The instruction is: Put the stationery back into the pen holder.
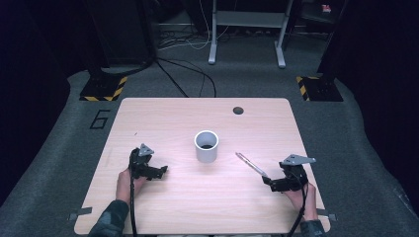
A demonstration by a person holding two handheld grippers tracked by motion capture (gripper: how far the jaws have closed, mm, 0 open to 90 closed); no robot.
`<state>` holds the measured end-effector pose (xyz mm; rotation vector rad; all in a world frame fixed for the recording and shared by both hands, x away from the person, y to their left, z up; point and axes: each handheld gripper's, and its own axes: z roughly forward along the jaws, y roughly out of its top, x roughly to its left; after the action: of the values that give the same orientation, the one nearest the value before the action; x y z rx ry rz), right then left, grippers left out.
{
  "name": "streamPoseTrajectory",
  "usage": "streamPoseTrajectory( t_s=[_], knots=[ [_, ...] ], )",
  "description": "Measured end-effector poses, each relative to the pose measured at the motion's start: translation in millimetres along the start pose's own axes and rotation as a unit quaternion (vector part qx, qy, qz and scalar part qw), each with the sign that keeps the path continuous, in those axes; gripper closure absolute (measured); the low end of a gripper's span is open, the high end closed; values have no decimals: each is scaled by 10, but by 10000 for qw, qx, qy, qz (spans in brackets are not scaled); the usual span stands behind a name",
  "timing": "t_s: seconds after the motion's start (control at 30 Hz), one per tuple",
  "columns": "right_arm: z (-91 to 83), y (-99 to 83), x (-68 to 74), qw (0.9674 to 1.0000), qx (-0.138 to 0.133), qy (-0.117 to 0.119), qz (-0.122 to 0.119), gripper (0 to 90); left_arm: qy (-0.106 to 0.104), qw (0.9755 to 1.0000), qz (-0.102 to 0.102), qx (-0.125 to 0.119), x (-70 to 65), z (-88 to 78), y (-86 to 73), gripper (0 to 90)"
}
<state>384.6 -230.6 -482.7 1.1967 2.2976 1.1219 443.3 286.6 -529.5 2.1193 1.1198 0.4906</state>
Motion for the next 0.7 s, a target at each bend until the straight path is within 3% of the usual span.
streamPoseTrajectory(
  t_s=[0.17, 0.23, 0.47, 0.7],
  knots=[
    [114, 49, -15, 9999, 0, 129, -17, 155, -1, 10000, 2, 1, 0, 0, 0, 0],
    [174, 58, -22, 9998, 97, 149, -66, 242, 8, 10000, -1, -16, -1, 2, -1, 0],
    [269, 31, -44, 9996, 179, 183, 98, 502, 7, 10000, -1, -14, -1, 2, -1, 0],
    [357, -36, -29, 9994, 323, 97, 13, 633, -3, 10000, 4, 4, 1, 0, 0, 0]
  ],
)
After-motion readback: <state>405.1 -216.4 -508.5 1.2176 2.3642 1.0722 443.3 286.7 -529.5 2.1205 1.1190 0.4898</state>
